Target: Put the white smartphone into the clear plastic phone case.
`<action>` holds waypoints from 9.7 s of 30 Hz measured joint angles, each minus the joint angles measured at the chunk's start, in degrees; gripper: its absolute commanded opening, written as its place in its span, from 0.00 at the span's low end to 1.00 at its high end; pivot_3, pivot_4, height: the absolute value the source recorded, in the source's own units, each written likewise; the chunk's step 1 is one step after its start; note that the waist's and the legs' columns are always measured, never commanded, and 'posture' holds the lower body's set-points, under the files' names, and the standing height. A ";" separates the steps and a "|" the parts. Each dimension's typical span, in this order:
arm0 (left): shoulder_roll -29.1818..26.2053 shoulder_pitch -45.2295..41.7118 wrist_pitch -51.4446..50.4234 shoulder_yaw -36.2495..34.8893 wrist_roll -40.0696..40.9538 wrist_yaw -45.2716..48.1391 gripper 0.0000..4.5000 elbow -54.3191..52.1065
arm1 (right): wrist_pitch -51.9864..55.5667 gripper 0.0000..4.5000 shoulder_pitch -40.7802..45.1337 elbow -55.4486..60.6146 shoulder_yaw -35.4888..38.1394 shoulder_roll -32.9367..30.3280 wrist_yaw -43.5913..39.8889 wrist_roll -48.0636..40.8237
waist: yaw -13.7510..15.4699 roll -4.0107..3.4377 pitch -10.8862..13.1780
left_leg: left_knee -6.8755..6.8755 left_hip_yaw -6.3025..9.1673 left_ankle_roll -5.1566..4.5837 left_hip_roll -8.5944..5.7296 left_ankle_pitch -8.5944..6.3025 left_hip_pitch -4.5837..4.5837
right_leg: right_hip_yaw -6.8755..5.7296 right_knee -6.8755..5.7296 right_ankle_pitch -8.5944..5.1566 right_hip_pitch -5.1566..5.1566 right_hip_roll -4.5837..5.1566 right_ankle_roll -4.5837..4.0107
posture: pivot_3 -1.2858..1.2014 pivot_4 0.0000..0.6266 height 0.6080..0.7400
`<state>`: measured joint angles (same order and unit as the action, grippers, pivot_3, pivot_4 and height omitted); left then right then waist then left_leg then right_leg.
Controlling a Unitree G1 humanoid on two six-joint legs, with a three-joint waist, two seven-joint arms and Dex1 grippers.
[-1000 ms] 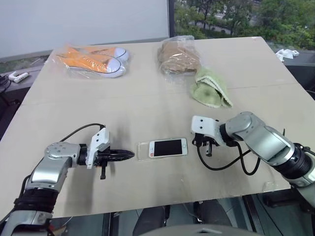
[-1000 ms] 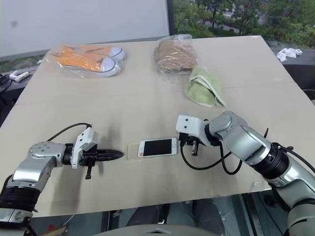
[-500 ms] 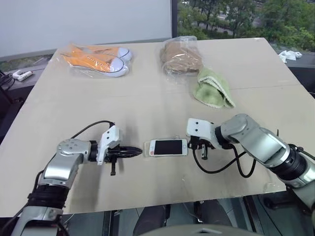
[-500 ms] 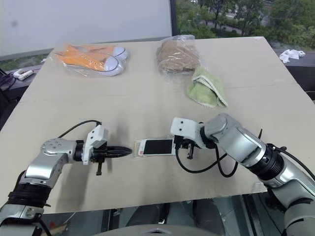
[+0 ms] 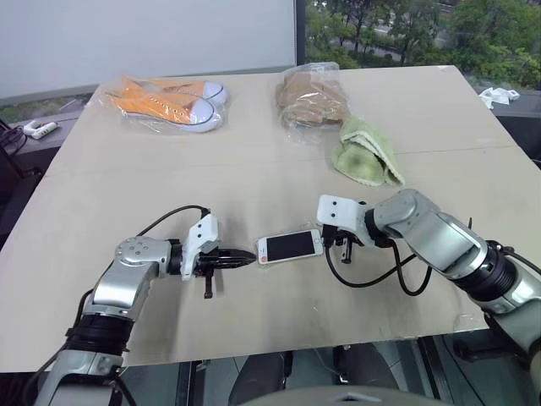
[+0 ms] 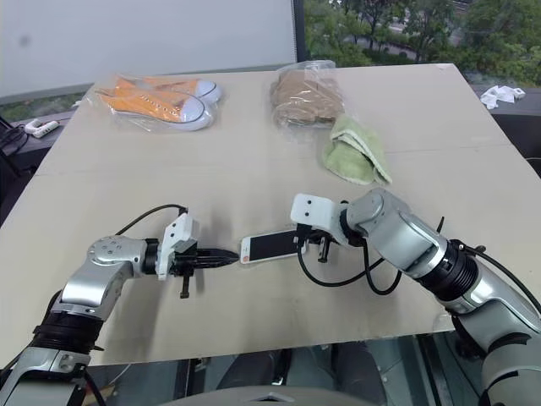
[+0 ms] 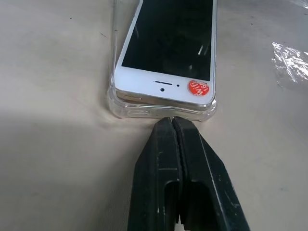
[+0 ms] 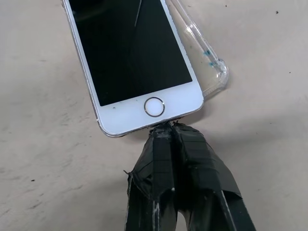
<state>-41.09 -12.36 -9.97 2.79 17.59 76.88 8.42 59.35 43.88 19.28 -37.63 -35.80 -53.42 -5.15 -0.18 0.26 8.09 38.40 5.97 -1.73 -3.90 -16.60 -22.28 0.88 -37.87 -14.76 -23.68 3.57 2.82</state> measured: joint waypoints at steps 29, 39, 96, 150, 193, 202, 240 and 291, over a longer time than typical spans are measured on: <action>-1.50 -1.40 11.41 -1.89 2.77 2.04 0.00 13.48 | -6.62 0.01 -0.21 -3.71 0.70 1.97 2.62 1.41 | -1.99 -0.02 -0.05 | -0.13 -0.01 0.08 0.12 0.05 0.45 | 0.02 -0.22 0.10 0.18 -0.13 -0.17 | 0.52 0.24 1.00; -2.05 -2.12 8.68 -2.37 4.58 3.64 0.00 14.42 | -7.02 0.31 -1.07 -3.05 4.95 -0.20 -0.83 -1.71 | -2.14 0.00 -0.04 | -0.14 -0.01 0.12 0.14 0.07 0.38 | 0.02 -0.19 0.10 0.13 -0.15 -0.17 | 0.52 0.24 1.00; -0.28 -0.74 -6.84 4.48 2.13 -4.50 0.00 -9.80 | -18.45 0.98 0.29 -10.77 2.48 6.99 -3.43 7.17 | -1.98 0.03 -0.01 | -0.04 -0.01 0.15 0.12 0.09 -0.24 | -0.03 -0.06 0.10 -0.32 -0.14 -0.16 | 0.52 0.24 1.00; -10.11 9.81 -9.64 -8.20 7.24 -5.24 0.00 -11.85 | -24.79 0.01 0.60 -17.95 4.57 7.61 -6.25 11.21 | -1.35 -0.01 0.03 | -0.17 -0.04 0.14 0.09 0.08 0.19 | 0.01 -0.02 0.10 -0.05 -0.11 -0.16 | 0.52 0.24 1.00; -2.09 -2.84 -3.91 1.94 -0.23 -4.57 0.00 -0.63 | -21.76 0.01 -0.93 -15.52 4.32 6.79 -6.68 13.17 | -0.74 0.00 0.01 | -0.08 -0.03 0.15 0.06 0.08 0.23 | 0.00 -0.07 0.10 0.00 -0.10 -0.16 | 0.52 0.24 1.00; 2.68 -6.27 1.68 2.97 -3.52 -4.85 0.00 4.02 | -19.07 0.01 -1.46 -13.30 4.41 4.32 -7.11 13.67 | 1.20 -0.02 -0.03 | -0.01 0.03 0.14 -0.02 0.09 0.25 | -0.12 -0.14 0.11 0.09 0.00 -0.15 | 0.52 0.24 1.00; 4.91 -16.45 -2.50 -0.03 -1.93 -8.03 0.00 3.87 | -12.42 0.01 -15.02 -0.58 25.39 2.22 3.01 4.11 | -0.62 0.07 -0.01 | 0.00 0.18 0.14 -0.03 0.09 -0.19 | -0.16 -0.06 0.12 -0.23 -0.02 -0.13 | 0.52 0.24 1.00; 10.07 -11.70 1.67 8.06 -7.30 -12.24 0.00 3.53 | -19.01 0.01 -19.01 -16.50 23.70 13.27 7.52 -6.01 | -1.26 0.29 -1.14 | -0.10 -0.07 0.13 0.08 0.08 0.68 | 0.28 -0.15 0.12 0.31 -0.26 -0.13 | 0.52 0.24 1.00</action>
<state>-31.03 -24.06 -8.29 10.86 10.30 64.64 11.95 40.34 24.86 2.78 -13.93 -22.52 -45.90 -11.16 -1.45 0.55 6.95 38.30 5.89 -1.60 -3.82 -16.53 -21.60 1.17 -38.02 -14.64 -23.37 3.31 2.69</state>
